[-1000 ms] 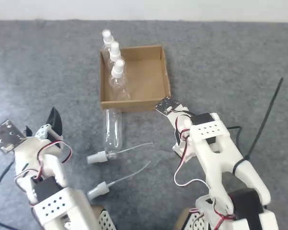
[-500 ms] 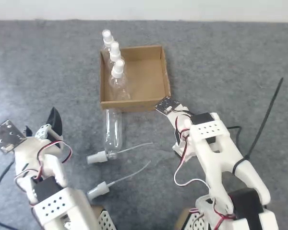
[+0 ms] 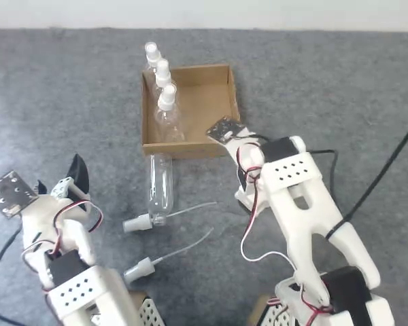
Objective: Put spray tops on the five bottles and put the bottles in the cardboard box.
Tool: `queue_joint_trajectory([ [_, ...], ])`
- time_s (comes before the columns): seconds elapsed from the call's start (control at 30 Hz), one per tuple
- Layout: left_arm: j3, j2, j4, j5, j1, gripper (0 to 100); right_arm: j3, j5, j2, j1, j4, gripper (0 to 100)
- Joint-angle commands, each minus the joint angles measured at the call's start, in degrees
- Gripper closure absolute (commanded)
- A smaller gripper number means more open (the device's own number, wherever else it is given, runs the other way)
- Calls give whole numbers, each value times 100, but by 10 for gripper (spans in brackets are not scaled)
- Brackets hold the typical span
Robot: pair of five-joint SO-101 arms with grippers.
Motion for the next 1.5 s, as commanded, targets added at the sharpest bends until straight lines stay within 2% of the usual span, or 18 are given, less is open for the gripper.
queue_joint_trajectory([
  [0.0, -84, -105, -158, -18, 0, 681, -440, -97, -110, -189, 242, 897],
  [0.17, -84, -105, -158, -18, 0, 681, -396, -105, -303, -286, 251, 897],
  [0.4, -84, -105, -158, -18, 0, 681, 220, -114, -1719, -277, 189, 897],
  [0.6, -84, -105, -158, -18, 0, 681, 290, -563, -2123, -277, 171, 897],
  [0.87, -84, -105, -149, -18, 0, 681, 844, -967, -2809, -242, -365, 897],
  [1.13, -84, -105, -149, -18, 0, 681, 1890, -967, -3670, -233, -1112, 897],
  [1.47, -84, -105, -167, -18, 9, 681, 2101, -1363, -4497, -233, -1156, 897],
])
